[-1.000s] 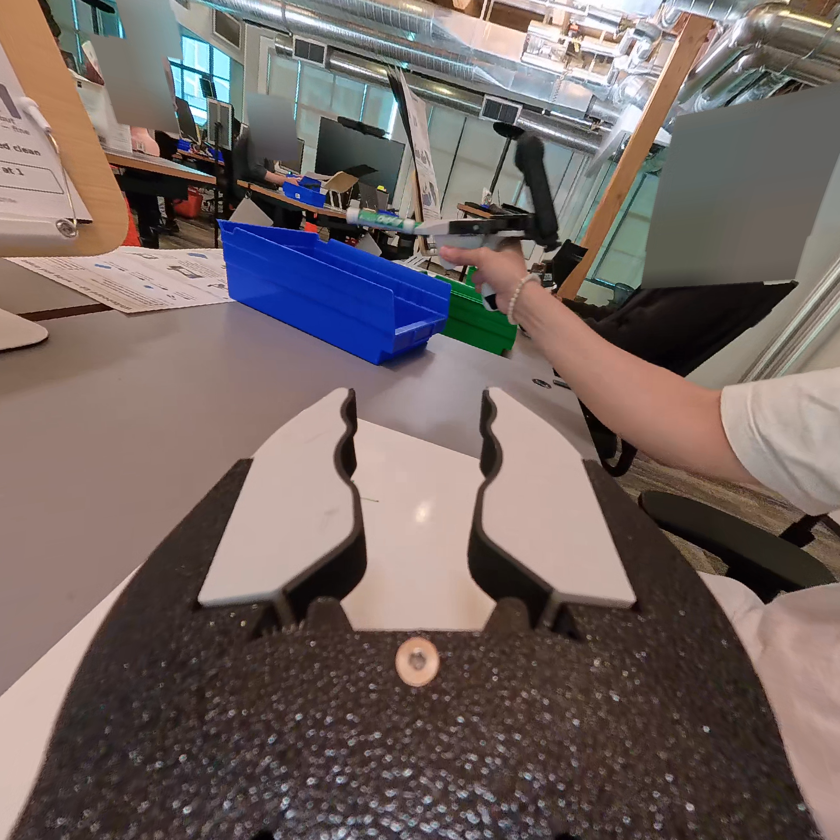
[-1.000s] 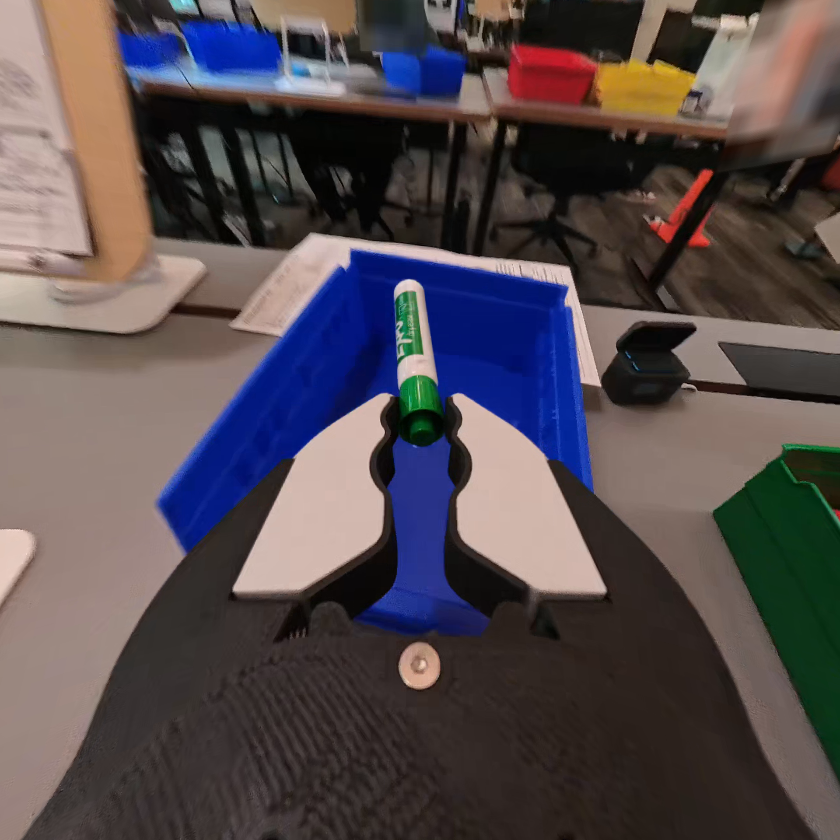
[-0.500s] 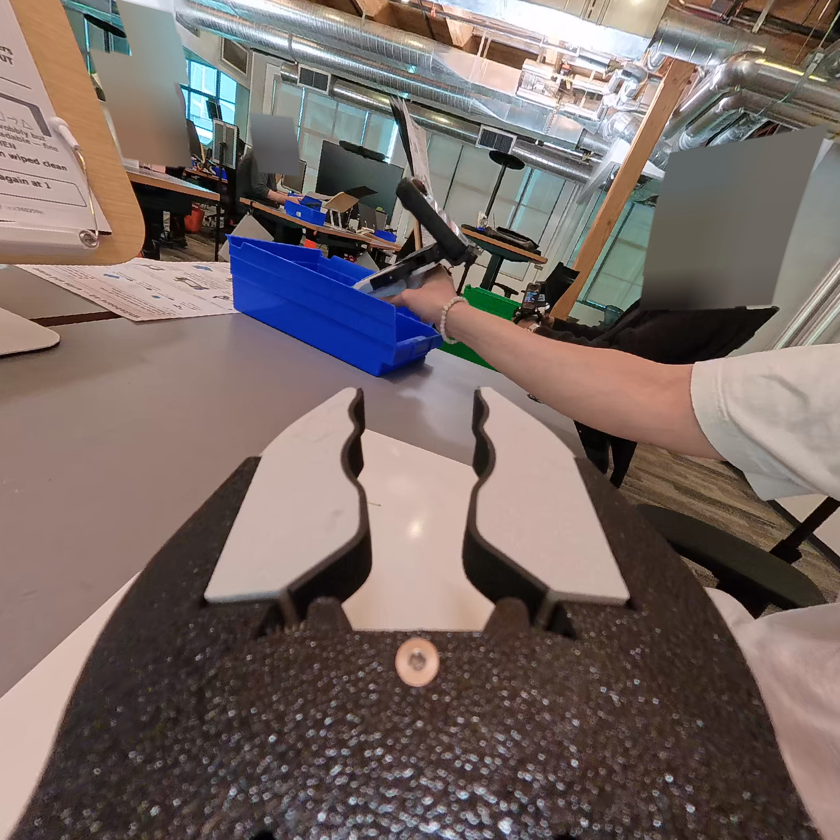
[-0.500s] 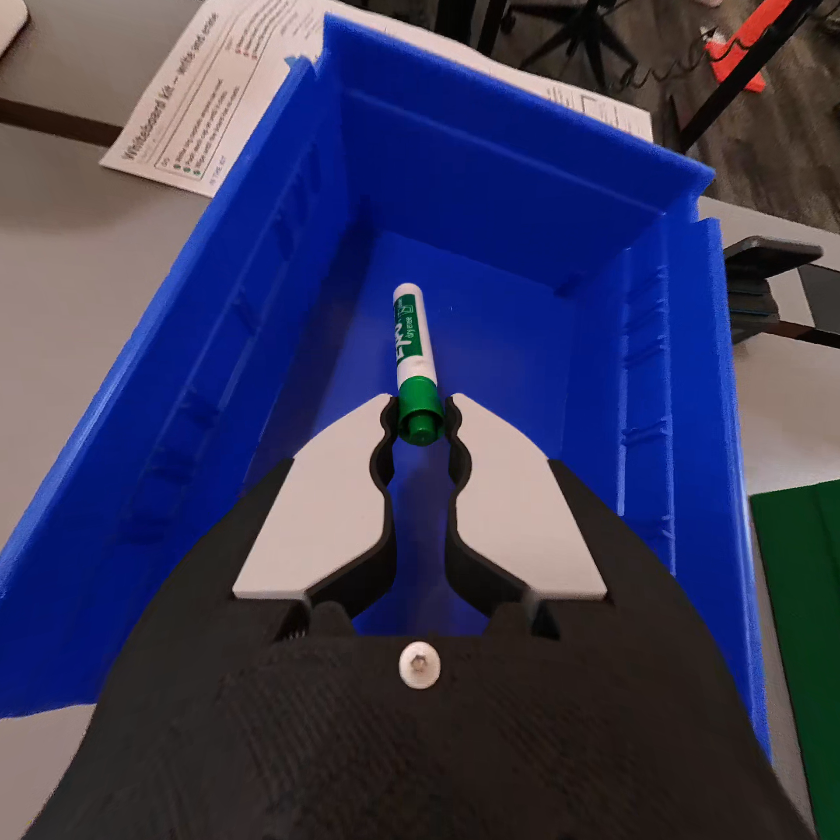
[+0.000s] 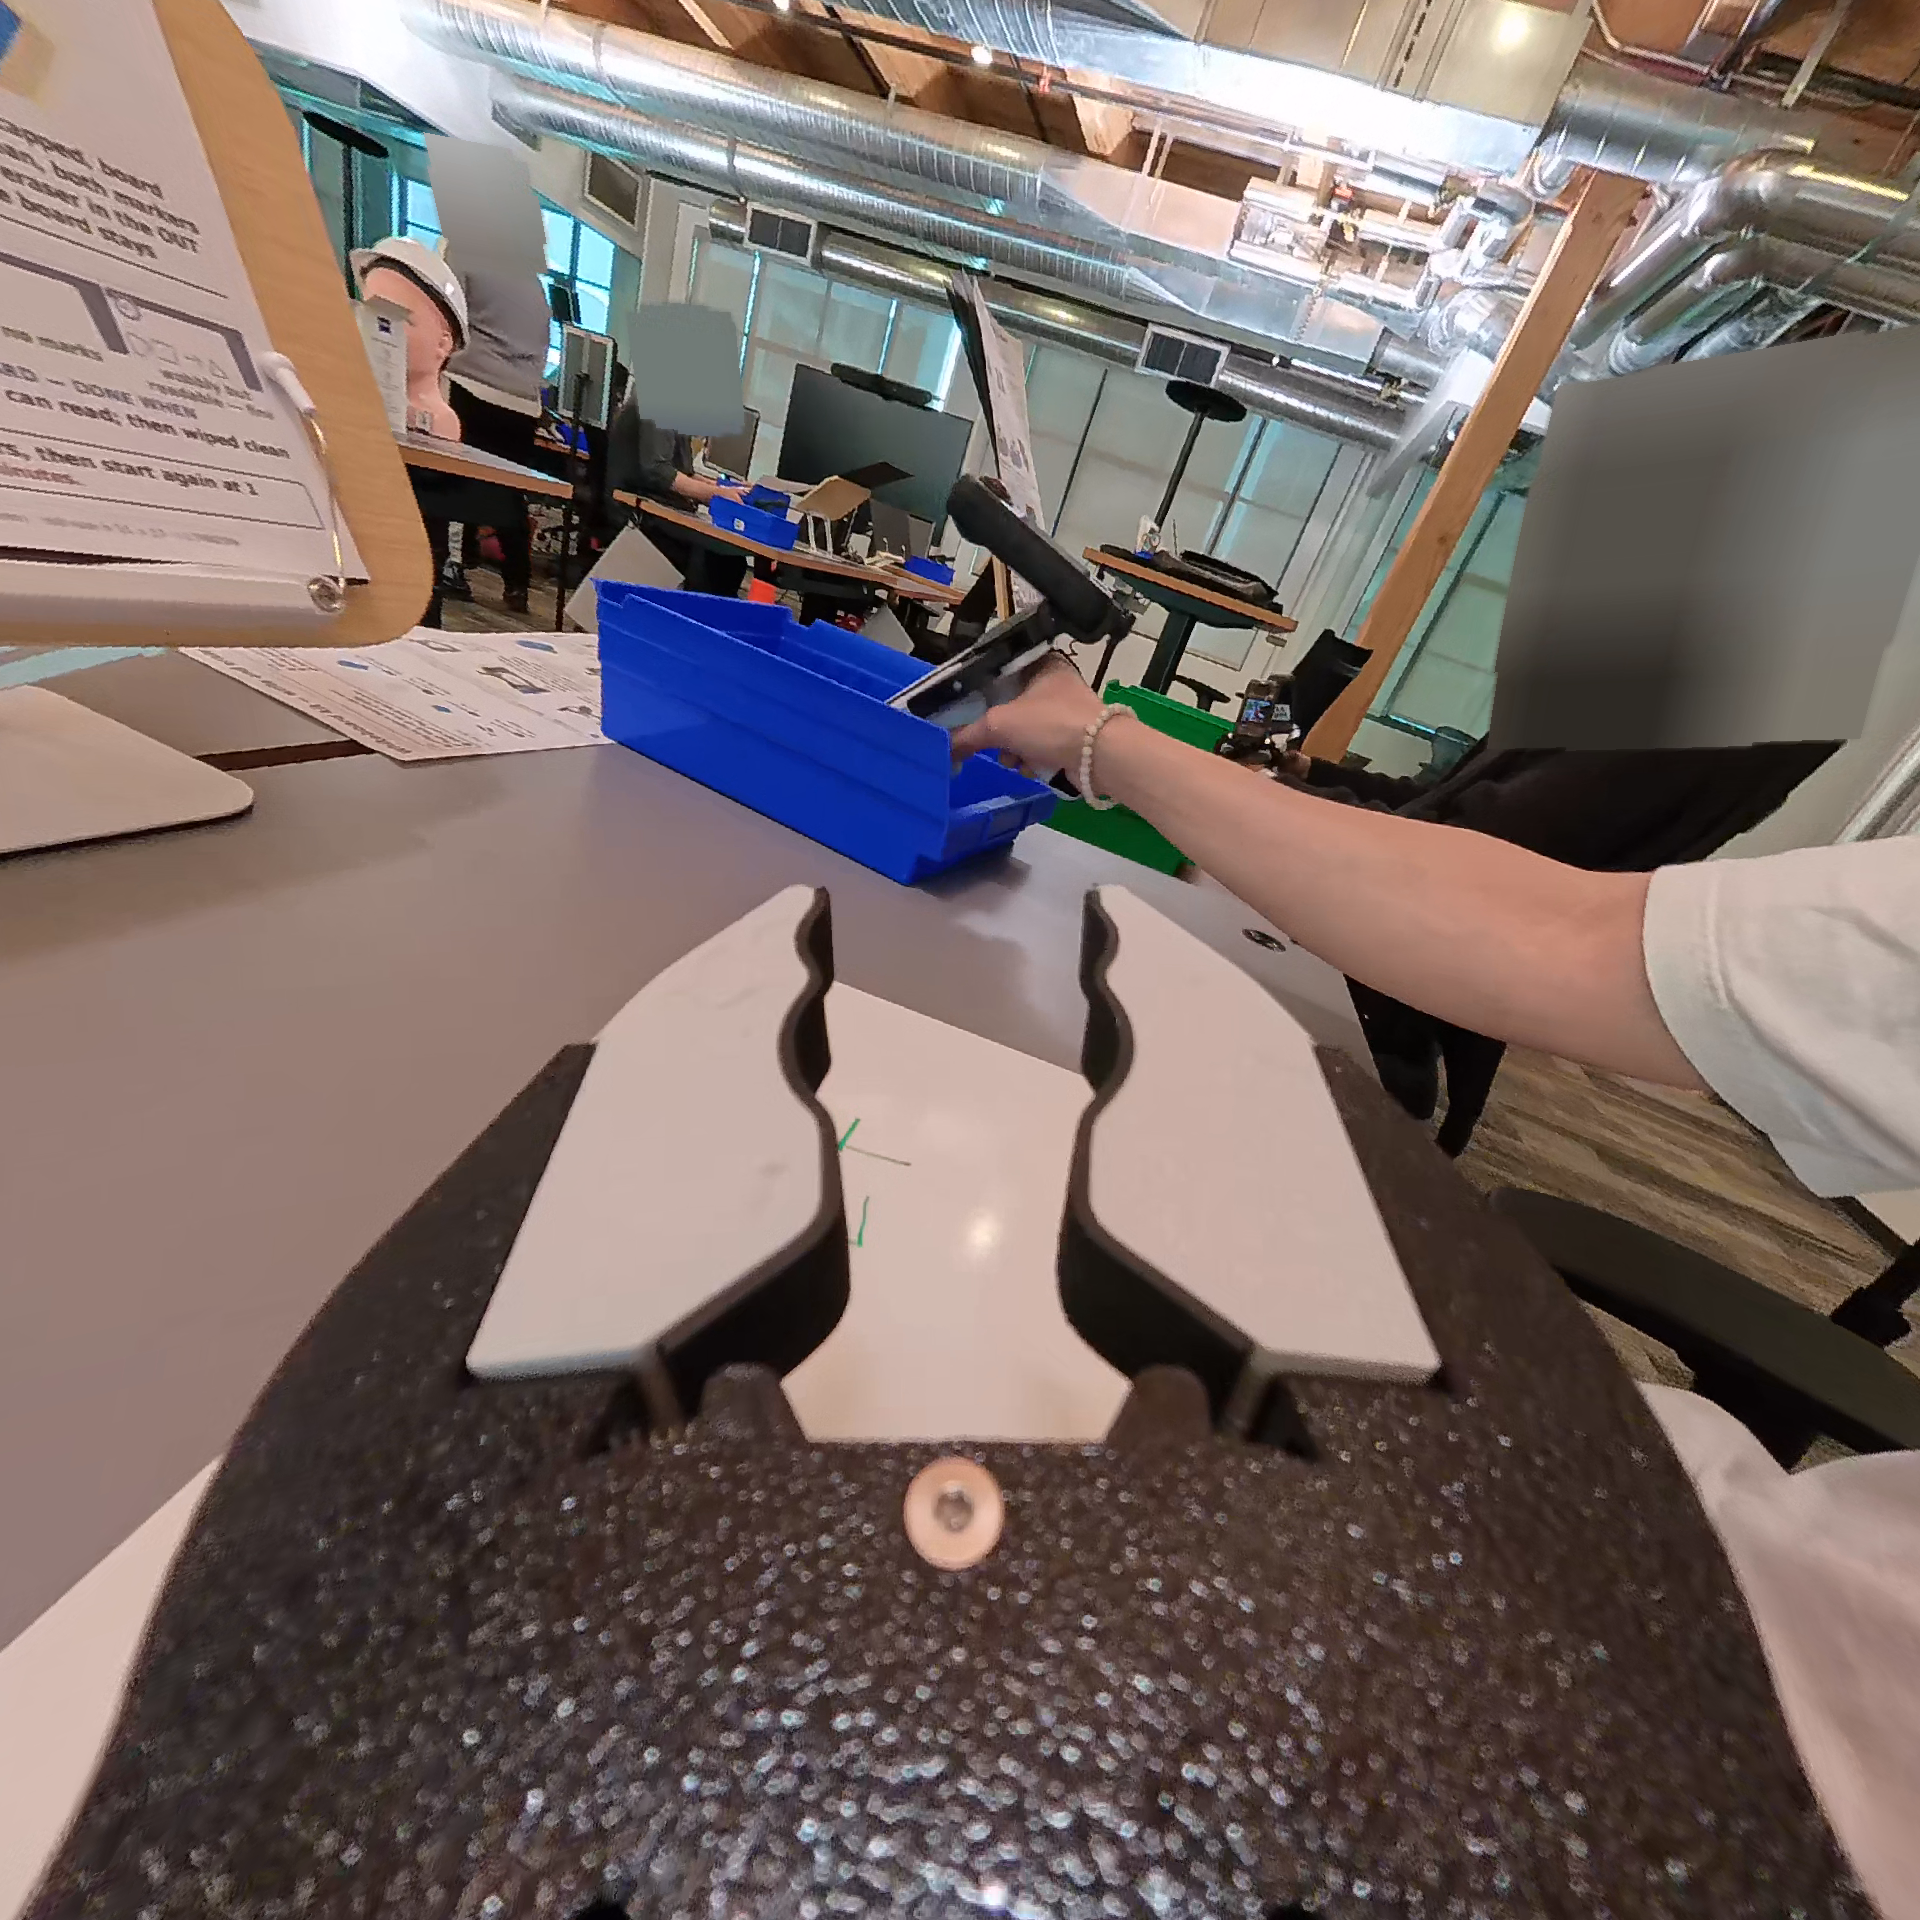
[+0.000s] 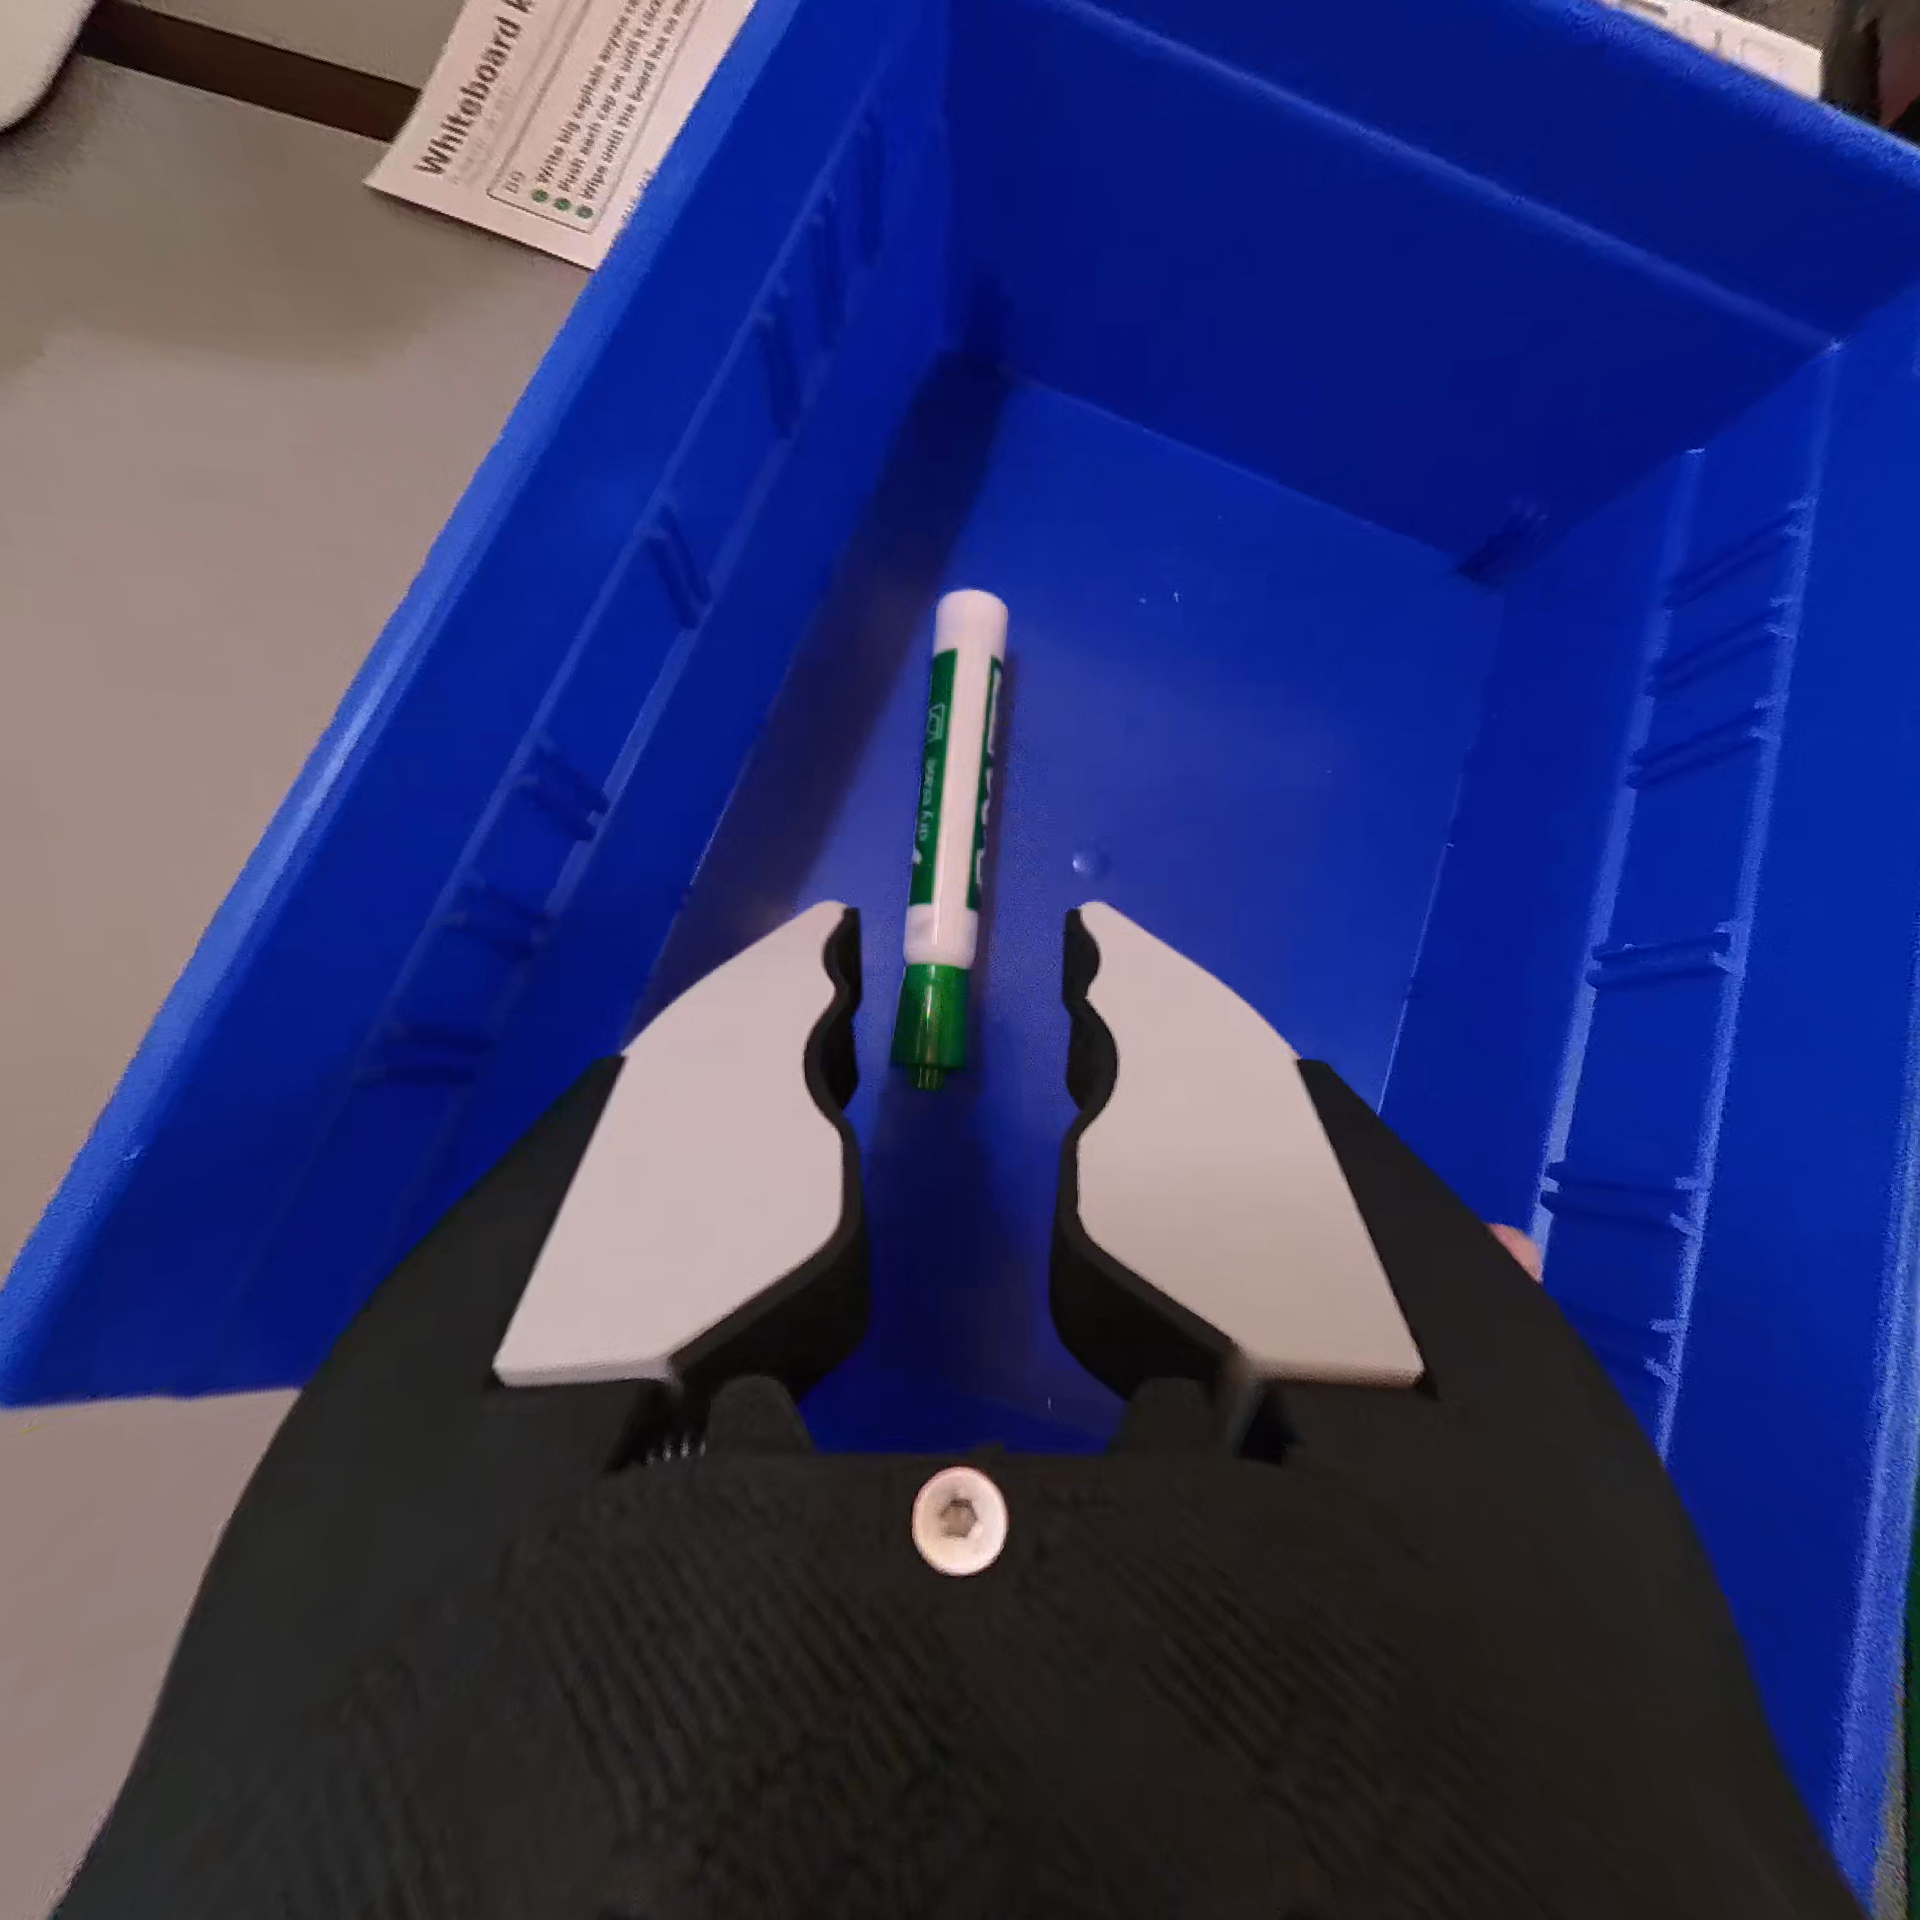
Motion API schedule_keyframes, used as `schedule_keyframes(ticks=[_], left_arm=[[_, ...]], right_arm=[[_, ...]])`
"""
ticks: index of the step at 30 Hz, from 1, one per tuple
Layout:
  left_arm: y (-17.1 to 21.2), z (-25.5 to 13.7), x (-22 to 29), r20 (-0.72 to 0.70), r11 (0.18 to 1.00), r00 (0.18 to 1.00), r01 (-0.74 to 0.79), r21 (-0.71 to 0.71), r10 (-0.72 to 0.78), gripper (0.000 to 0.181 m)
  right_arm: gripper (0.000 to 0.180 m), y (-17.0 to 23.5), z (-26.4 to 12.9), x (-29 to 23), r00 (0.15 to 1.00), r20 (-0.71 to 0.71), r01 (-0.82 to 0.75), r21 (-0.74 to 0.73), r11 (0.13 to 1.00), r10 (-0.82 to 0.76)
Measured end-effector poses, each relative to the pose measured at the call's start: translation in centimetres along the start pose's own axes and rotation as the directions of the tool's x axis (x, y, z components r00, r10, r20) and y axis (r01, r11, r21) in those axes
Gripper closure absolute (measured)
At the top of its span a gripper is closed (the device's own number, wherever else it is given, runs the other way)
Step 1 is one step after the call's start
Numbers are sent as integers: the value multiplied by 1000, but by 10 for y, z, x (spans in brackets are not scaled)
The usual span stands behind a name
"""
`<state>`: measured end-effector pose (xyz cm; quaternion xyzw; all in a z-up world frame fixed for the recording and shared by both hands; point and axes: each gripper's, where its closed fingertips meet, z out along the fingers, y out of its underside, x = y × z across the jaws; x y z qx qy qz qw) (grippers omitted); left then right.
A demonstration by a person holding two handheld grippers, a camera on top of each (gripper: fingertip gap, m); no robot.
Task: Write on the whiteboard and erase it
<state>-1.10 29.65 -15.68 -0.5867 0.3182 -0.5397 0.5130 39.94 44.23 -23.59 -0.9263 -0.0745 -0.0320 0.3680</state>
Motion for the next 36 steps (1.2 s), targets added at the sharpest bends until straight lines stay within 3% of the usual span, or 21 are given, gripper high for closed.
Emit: schedule_keyframes(ticks=[5,8,10,13,16,19,22,28,32,36], left_arm=[[-11,-6,2,38,999,998,-45,2,45,134],[-33,-27,-11,209,993,971,-117,1,114,129],[-53,-59,-28,389,989,910,-150,-19,145,129],[-72,-129,-65,663,981,723,-142,-132,194,124],[-70,-171,-103,744,951,631,31,-309,221,112],[-62,-203,-152,807,845,527,275,-459,267,96],[-53,-211,-192,823,755,490,413,-510,288,99],[3,-235,-226,830,420,452,717,-556,326,101],[19,-239,-236,845,320,431,790,-523,318,105],[23,-247,-243,875,289,368,841,-457,313,109]], right_arm=[[90,-15,-29,14,994,-105,40,69,997,-32],[74,-34,-63,6,990,-135,69,179,981,-44],[70,-44,-85,-15,994,-83,84,265,961,-64],[64,-48,-111,-59,990,36,111,383,917,-135],[63,-38,-124,-100,969,133,129,442,888,-207],[63,-29,-134,-138,939,254,81,493,866,-232],[66,-21,-143,-167,906,342,35,524,851,-248],[66,2,-145,-201,858,415,46,527,849,-304],[66,14,-146,-210,832,454,39,525,850,-318],[67,18,-150,-211,814,479,30,533,846,-330]])
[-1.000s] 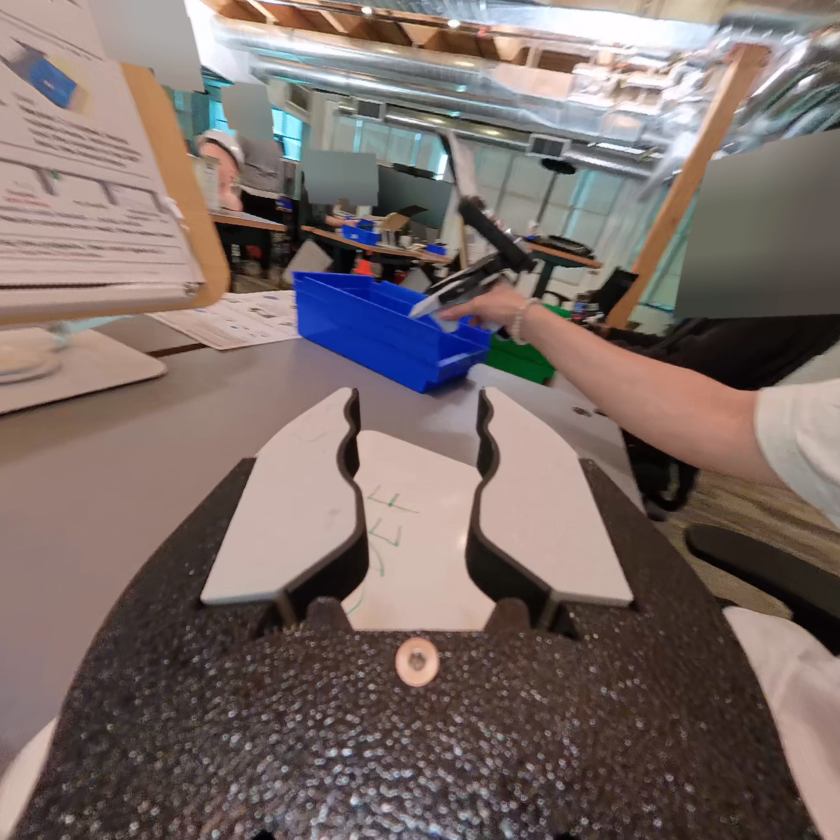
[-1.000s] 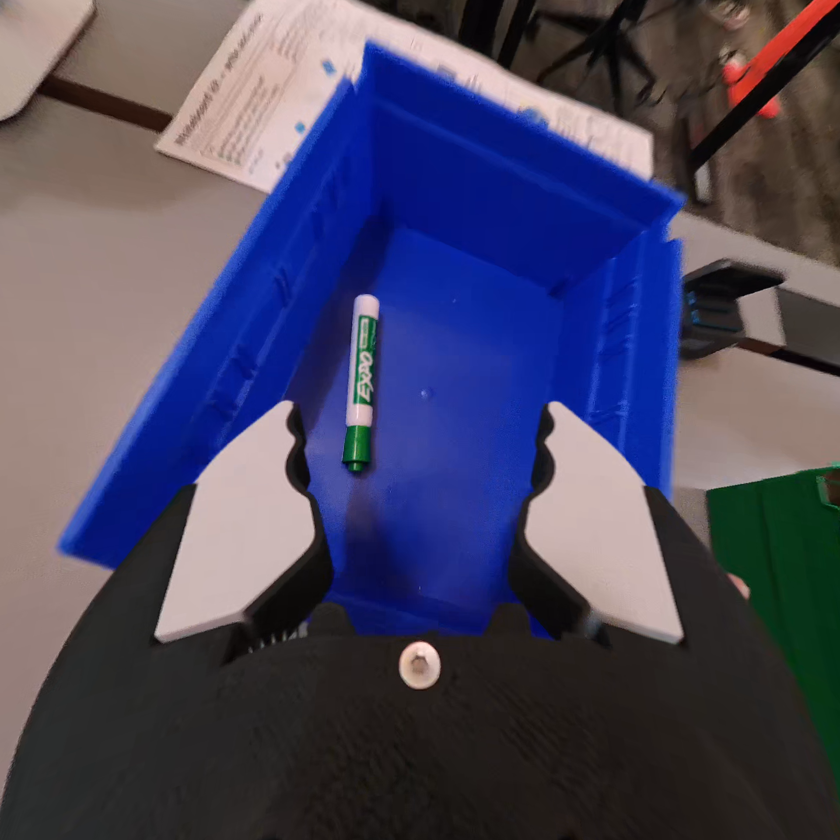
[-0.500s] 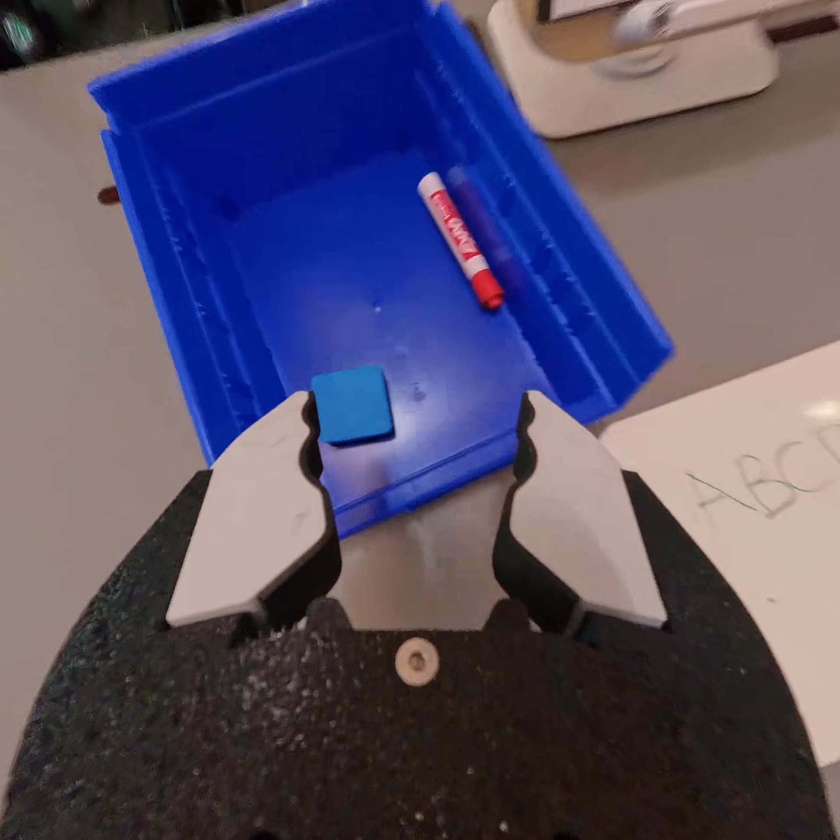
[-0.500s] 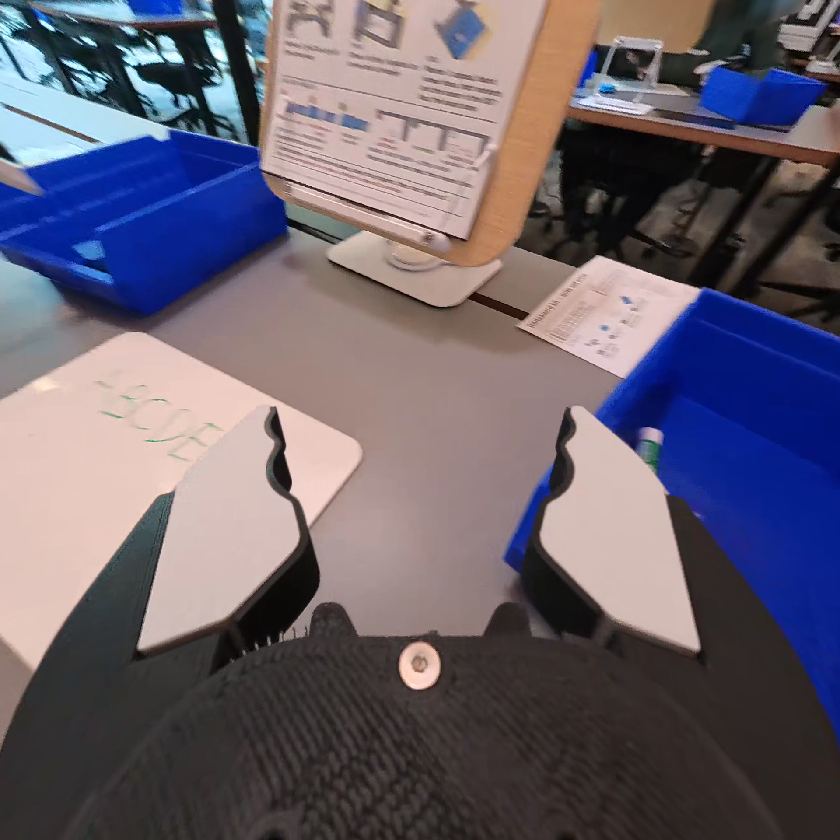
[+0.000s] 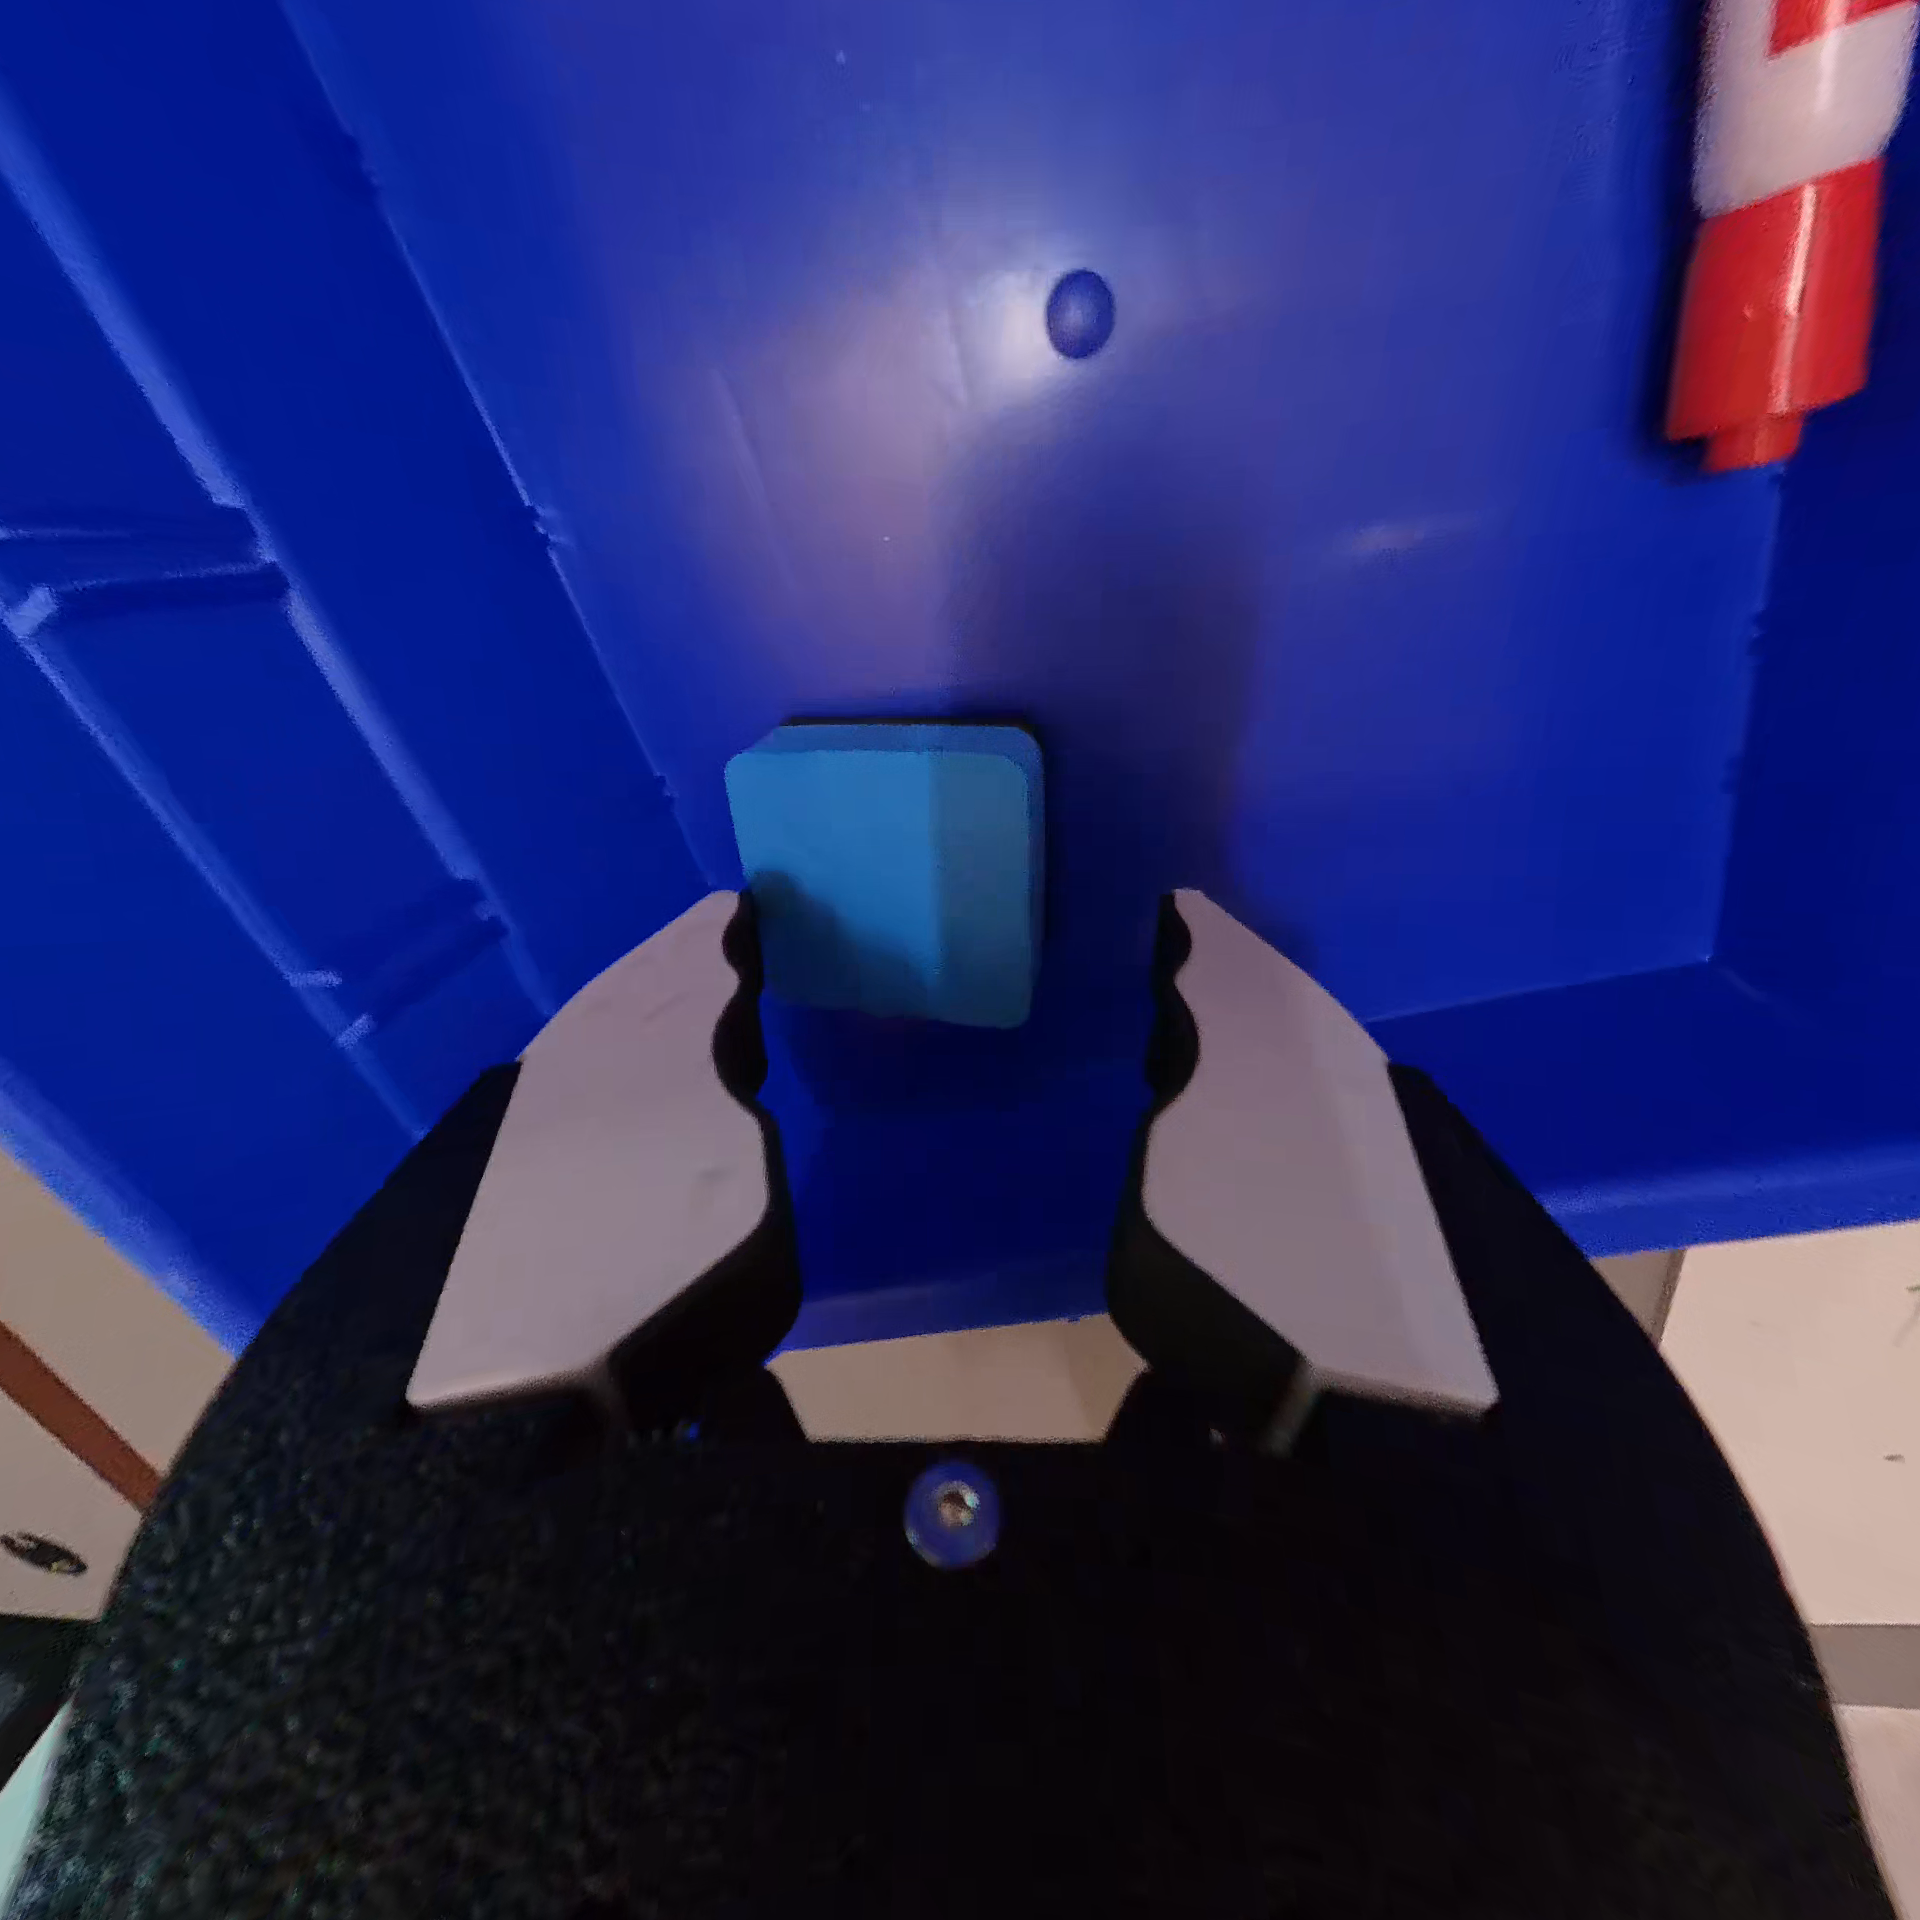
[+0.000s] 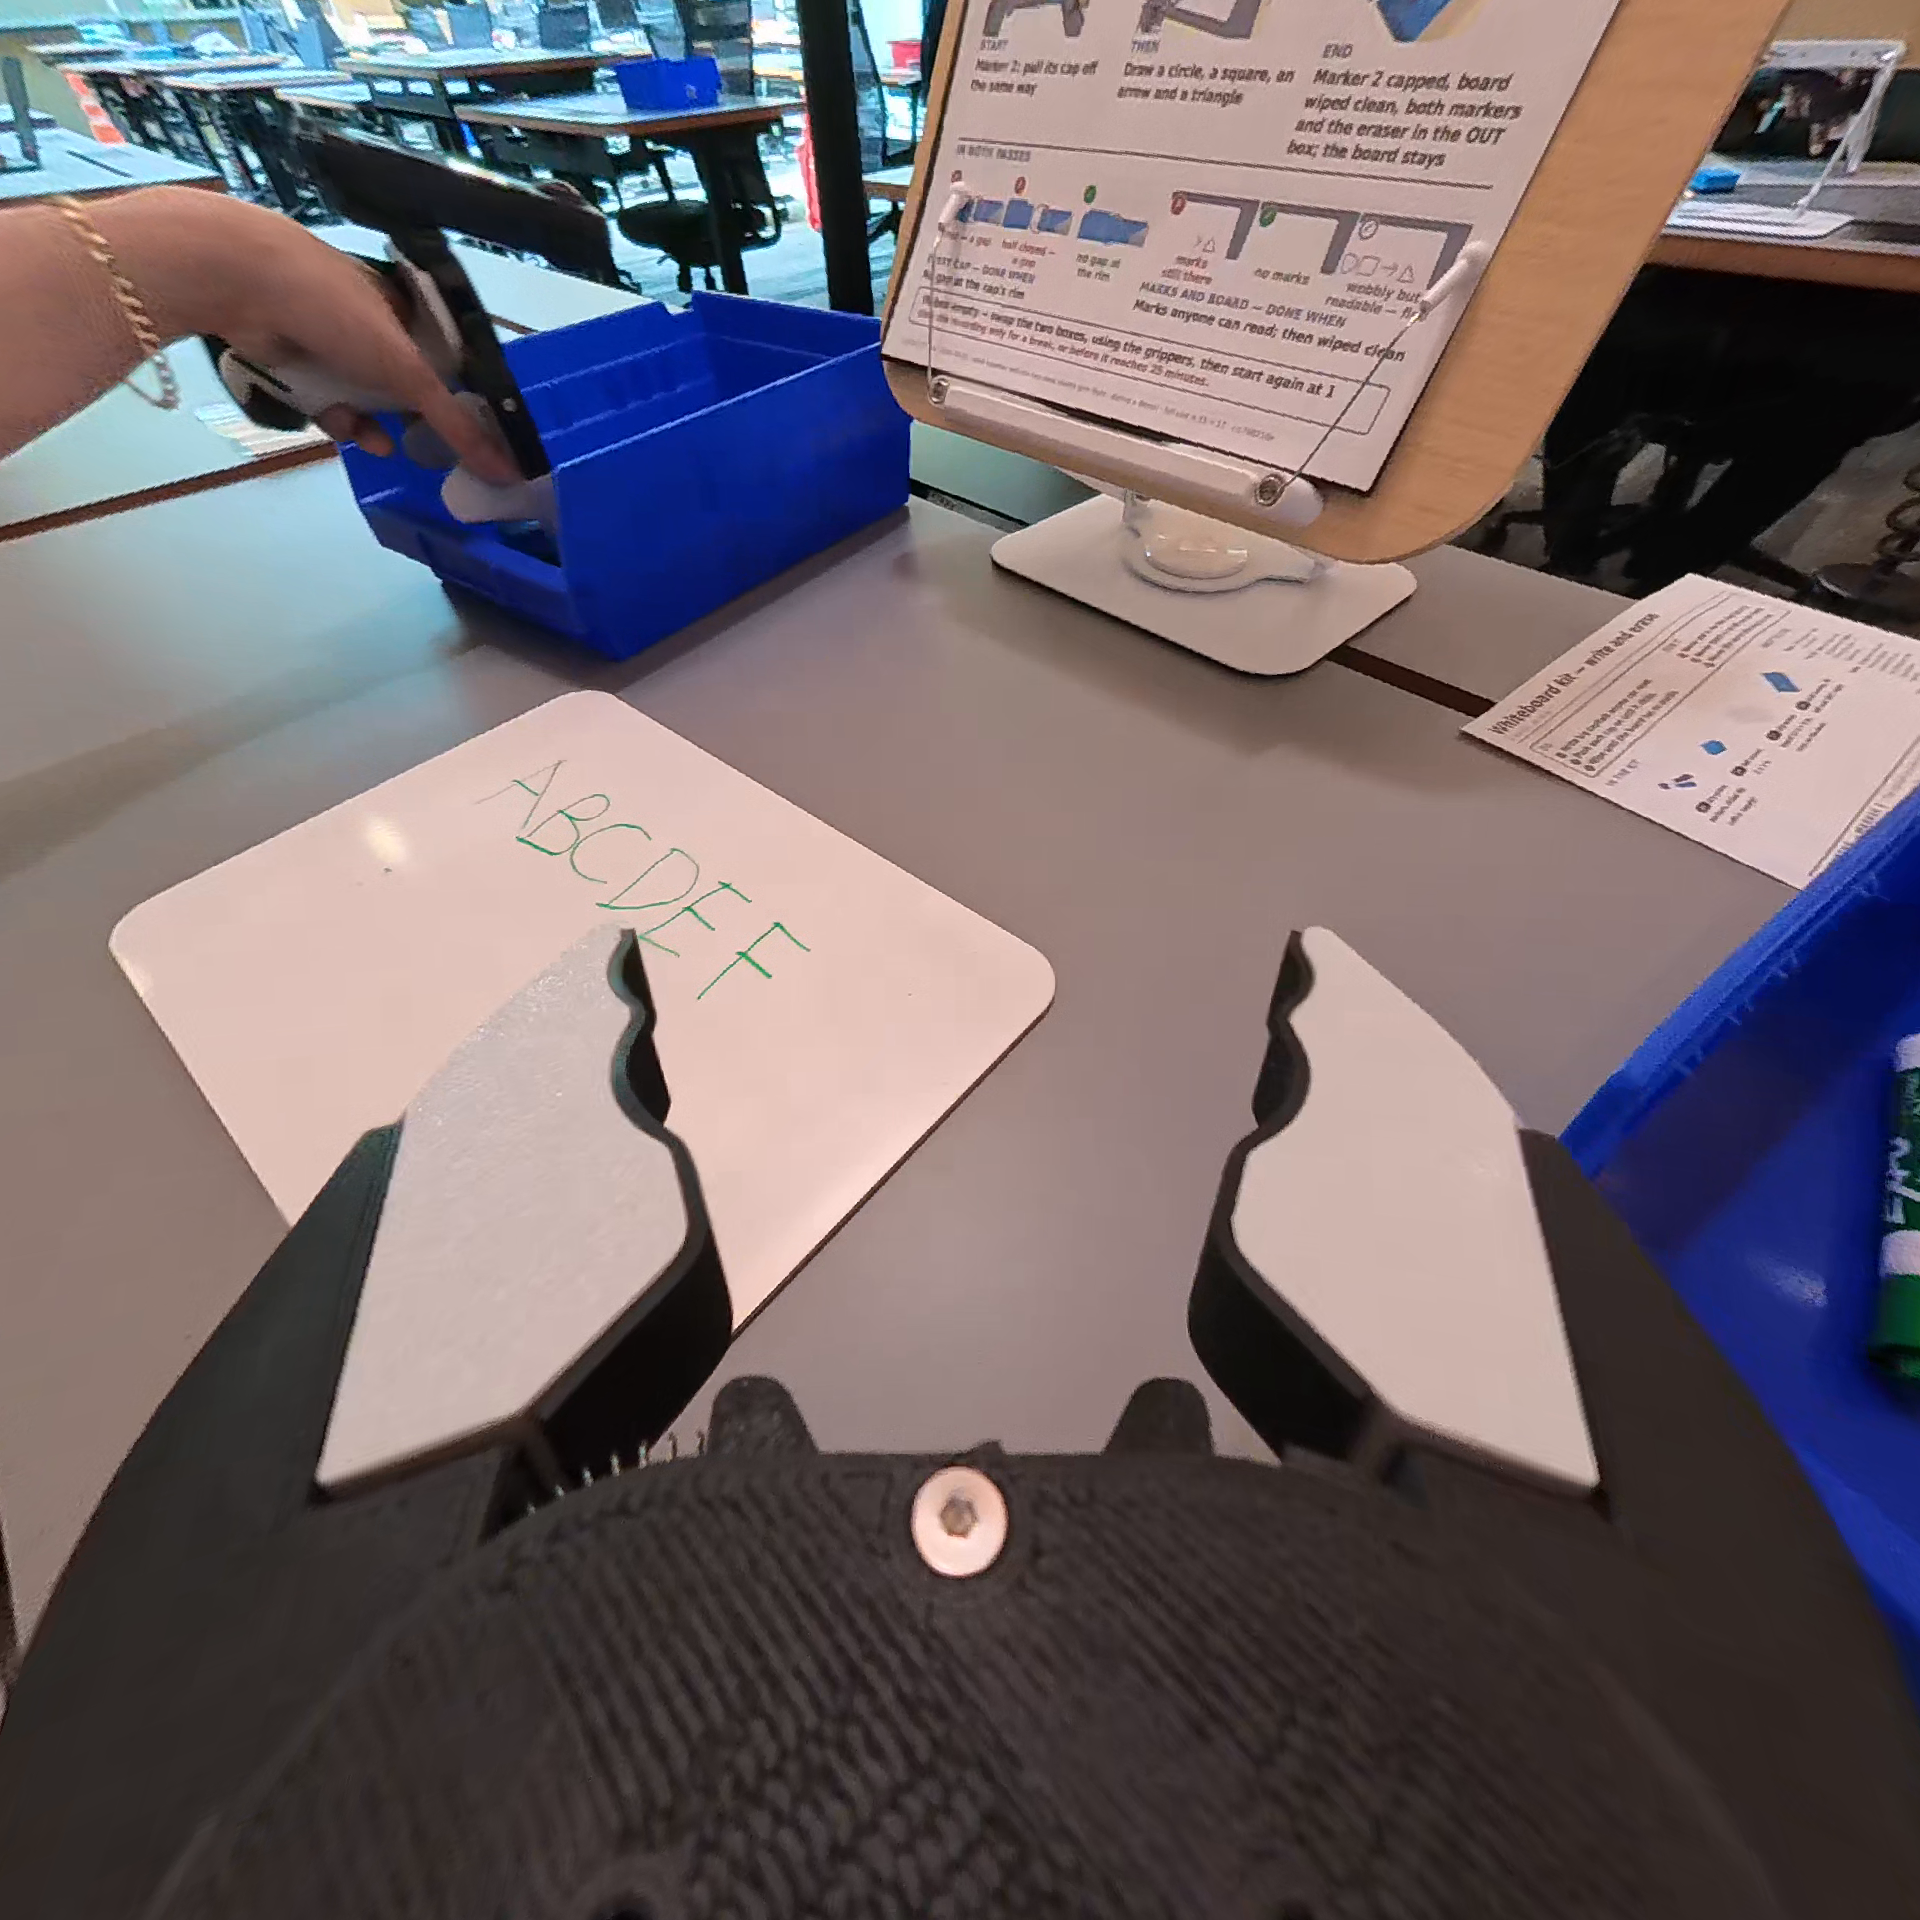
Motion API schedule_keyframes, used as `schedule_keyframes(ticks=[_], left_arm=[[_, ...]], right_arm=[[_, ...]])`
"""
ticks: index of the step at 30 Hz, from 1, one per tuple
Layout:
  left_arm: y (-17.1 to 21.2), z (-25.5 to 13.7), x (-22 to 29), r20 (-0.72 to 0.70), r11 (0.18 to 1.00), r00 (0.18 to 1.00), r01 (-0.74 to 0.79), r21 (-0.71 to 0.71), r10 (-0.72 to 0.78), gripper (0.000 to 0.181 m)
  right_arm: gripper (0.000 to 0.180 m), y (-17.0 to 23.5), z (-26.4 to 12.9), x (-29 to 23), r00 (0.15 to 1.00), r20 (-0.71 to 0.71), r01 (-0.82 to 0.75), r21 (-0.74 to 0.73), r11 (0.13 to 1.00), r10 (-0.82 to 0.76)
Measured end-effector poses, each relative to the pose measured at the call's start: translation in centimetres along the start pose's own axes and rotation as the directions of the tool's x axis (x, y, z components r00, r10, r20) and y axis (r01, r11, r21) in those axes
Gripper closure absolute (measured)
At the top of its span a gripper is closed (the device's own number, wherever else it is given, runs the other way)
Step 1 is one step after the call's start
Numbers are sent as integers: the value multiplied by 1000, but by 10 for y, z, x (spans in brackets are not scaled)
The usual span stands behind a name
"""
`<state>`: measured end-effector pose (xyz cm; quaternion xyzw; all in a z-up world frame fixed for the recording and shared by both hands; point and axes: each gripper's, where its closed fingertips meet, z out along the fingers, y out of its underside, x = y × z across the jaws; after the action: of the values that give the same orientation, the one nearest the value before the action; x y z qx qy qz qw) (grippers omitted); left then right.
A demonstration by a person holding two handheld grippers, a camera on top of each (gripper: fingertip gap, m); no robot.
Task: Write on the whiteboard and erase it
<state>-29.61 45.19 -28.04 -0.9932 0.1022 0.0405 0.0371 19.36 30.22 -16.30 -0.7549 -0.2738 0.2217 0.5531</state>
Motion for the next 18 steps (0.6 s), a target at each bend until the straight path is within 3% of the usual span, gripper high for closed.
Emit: schedule_keyframes(ticks=[7,8,11,18], left_arm=[[-2,4,-5,71,1000,997,-11,-29,13,111],[-2,5,-5,79,1000,997,-18,-24,20,115],[-5,10,10,-28,999,999,-33,26,34,148],[-12,9,13,-5,987,996,-86,138,87,151]], right_arm=[[69,-4,4,-8,999,52,-8,25,1000,7],[69,-3,5,-10,998,56,-2,21,1000,1],[69,-1,7,-13,998,63,18,6,1000,-19],[69,-2,5,-16,998,55,29,1,1000,-29]])
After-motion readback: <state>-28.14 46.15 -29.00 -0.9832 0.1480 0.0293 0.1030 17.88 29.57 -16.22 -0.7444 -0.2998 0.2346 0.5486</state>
